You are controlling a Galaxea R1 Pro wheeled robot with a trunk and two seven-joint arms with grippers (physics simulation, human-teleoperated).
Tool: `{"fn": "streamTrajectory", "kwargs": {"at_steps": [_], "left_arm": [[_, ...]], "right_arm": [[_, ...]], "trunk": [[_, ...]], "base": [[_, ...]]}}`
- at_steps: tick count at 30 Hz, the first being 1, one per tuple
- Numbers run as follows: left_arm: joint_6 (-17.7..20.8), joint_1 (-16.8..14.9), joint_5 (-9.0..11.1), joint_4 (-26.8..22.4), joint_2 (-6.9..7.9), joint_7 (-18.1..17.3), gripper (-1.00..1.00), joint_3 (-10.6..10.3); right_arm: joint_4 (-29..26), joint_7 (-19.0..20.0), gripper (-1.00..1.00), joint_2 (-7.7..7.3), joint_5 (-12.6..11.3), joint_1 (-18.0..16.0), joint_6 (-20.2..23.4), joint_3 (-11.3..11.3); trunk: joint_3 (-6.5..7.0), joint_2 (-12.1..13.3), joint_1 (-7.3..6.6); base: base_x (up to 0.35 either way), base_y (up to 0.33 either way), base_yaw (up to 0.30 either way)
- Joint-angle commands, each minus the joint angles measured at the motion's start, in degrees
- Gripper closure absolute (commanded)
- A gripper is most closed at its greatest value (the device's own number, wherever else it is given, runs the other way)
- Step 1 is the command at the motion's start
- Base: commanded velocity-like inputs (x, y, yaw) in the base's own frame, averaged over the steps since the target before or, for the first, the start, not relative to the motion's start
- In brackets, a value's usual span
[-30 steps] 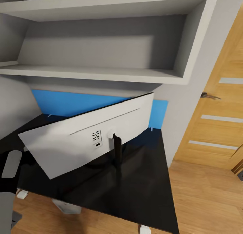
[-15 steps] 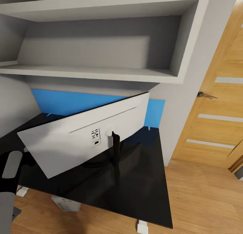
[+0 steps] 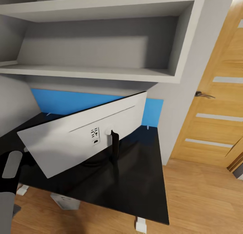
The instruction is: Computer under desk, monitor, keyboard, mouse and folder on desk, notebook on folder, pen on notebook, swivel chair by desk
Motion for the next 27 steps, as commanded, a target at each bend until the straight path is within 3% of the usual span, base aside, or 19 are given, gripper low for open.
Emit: {"fn": "streamTrajectory", "kwargs": {"at_steps": [1, 27], "left_arm": [[0.15, -0.04, 0.80, -0.05, -0.02, 0.52, -1.00, 0.04], [0.14, -0.04, 0.72, -0.14, -0.71, 0.52, -1.00, 0.04]], "right_arm": [[0.09, 0.23, -1.00, 0.01, -0.34, -0.06, -0.26, -0.07], [0.18, 0.23, -1.00, 0.01, -0.34, -0.07, -0.07, 0.01]], "trunk": [[-0.08, -0.06, 0.00], [-0.08, -0.06, 0.00]], "base": [[-0.108, -0.107, 0.000], [-0.053, -0.047, 0.000]]}}
